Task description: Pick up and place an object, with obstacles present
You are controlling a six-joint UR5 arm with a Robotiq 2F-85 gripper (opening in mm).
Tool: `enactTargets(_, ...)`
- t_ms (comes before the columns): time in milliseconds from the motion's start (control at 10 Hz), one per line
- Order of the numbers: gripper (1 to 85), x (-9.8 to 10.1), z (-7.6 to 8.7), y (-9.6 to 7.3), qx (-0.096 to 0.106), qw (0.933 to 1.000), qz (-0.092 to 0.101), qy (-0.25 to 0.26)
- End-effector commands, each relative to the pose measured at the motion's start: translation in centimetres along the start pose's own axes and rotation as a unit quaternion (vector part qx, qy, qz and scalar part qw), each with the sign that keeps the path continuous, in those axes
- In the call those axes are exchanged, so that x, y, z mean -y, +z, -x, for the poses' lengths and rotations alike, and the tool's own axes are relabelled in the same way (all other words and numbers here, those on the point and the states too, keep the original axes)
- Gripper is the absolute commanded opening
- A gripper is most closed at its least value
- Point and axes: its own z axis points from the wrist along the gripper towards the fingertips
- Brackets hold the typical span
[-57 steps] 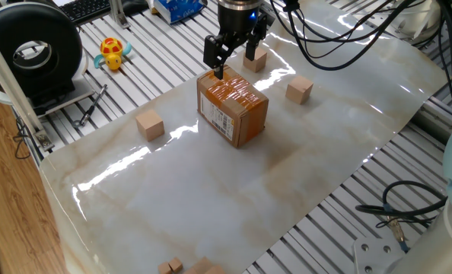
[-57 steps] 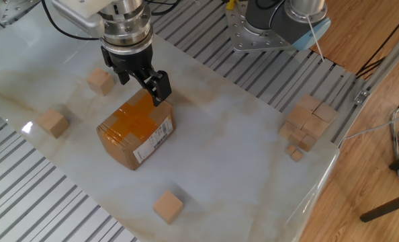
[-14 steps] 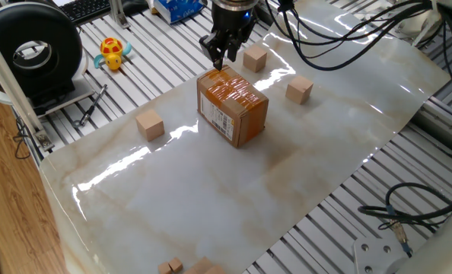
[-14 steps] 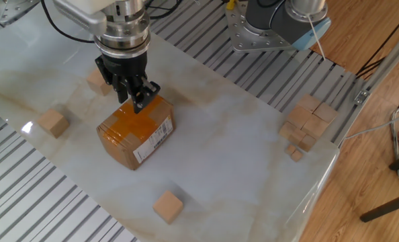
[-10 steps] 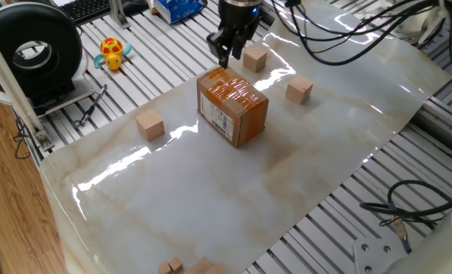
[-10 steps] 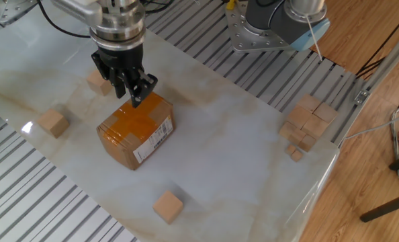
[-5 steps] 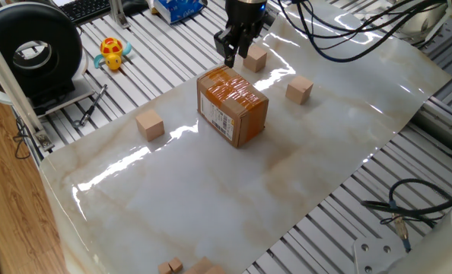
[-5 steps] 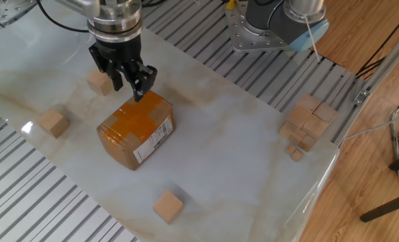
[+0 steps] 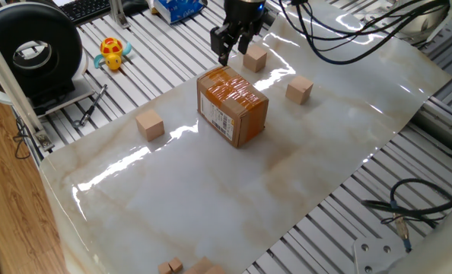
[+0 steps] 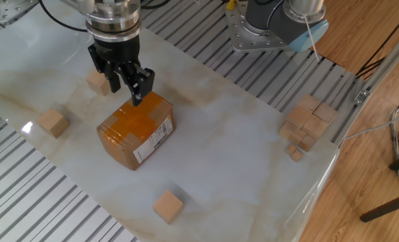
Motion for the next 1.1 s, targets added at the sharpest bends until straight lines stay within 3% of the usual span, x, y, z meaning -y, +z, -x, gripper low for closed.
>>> enactTargets(0, 54.7, 0.7, -0.9, -0.6, -0.015, 0.9997, 0.016, -0.012)
enactTargets(200, 54.7, 4.0, -1.0, -0.3, -0.016, 0.9985, 0.022, -0.049)
enactTargets(300, 54.7, 4.4, -0.9, 0.4, -0.009, 0.9981, 0.023, -0.056)
enactTargets(400, 59.0, 3.4, -1.0, 0.6, -0.007, 0.9981, 0.036, -0.050)
enactTargets(500, 63.3, 4.2, -0.8, 0.7, -0.005, 0.9992, 0.019, -0.034)
enactTargets(600, 62.7, 5.4, -0.2, 0.7, 0.007, 0.9999, -0.004, 0.011)
enactTargets(700, 61.7, 6.0, 0.2, 0.7, 0.016, 0.9979, -0.015, 0.061)
enactTargets(800, 59.0, 7.2, -0.2, 0.7, 0.009, 0.9965, -0.038, 0.074)
enactTargets(1000, 58.0, 9.7, 2.1, 1.4, -0.002, 0.9992, -0.028, 0.029)
